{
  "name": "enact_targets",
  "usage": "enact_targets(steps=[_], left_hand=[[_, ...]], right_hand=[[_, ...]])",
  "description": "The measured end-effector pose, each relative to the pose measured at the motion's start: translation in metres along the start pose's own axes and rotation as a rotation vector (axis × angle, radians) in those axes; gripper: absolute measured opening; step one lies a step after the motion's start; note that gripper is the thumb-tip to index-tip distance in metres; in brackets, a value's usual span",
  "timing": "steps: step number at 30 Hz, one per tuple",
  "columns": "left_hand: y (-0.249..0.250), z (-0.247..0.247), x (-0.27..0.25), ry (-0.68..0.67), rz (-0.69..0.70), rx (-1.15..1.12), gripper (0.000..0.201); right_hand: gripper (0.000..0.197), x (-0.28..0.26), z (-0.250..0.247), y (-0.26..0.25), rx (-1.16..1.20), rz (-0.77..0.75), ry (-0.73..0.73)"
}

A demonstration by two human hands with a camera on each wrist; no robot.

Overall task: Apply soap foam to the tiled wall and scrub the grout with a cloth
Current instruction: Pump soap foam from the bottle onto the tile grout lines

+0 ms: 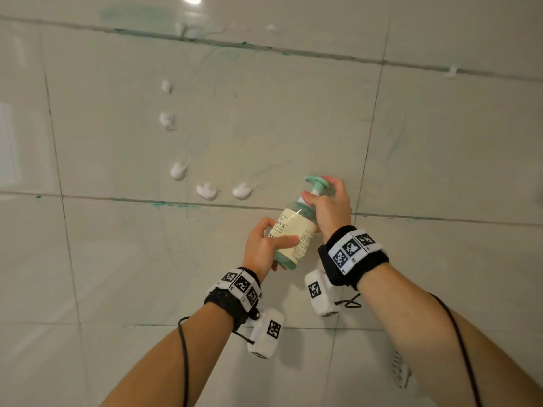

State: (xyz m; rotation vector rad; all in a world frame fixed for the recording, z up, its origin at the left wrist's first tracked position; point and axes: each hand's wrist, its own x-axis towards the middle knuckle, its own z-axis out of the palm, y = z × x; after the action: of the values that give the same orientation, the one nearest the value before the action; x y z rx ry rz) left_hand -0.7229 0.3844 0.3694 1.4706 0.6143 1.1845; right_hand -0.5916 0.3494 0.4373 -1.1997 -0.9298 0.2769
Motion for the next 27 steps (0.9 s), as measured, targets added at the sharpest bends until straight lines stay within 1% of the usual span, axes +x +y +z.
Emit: enact_targets(steps=[2, 7, 12, 16, 20, 23, 27], left_hand=[[0.0, 0.002, 0.0, 0.021, 0.002, -0.012, 0.03], [0.001, 0.005, 0.003, 0.031, 0.008, -0.022, 0.028], [-0.011, 0.008, -0.002, 0.009, 0.007, 0.012, 0.029], [-0.006, 0.022, 0.003, 0.014, 0.032, 0.024, 0.03], [0.004, 0.042, 0.007, -0.021, 0.034, 0.019, 0.03], [0.002, 0.059, 0.007, -0.03, 0.016, -0.004, 0.032], [-0.003, 0.072, 0.008, -0.036, 0.003, -0.01, 0.032]], right_hand=[[0.041, 0.002, 0.002, 0.003, -0.024, -0.007, 0.006], [0.033, 0.008, 0.004, 0.009, 0.04, 0.008, 0.026], [0.027, 0.005, -0.006, 0.019, 0.016, 0.019, -0.026], [0.037, 0.007, -0.018, 0.01, 0.022, -0.017, -0.027], [0.042, 0.016, -0.045, 0.0, 0.085, 0.044, -0.072], [0.048, 0.02, -0.063, 0.001, 0.117, 0.061, -0.103], [0.045, 0.024, -0.073, 0.003, 0.112, 0.035, -0.043]])
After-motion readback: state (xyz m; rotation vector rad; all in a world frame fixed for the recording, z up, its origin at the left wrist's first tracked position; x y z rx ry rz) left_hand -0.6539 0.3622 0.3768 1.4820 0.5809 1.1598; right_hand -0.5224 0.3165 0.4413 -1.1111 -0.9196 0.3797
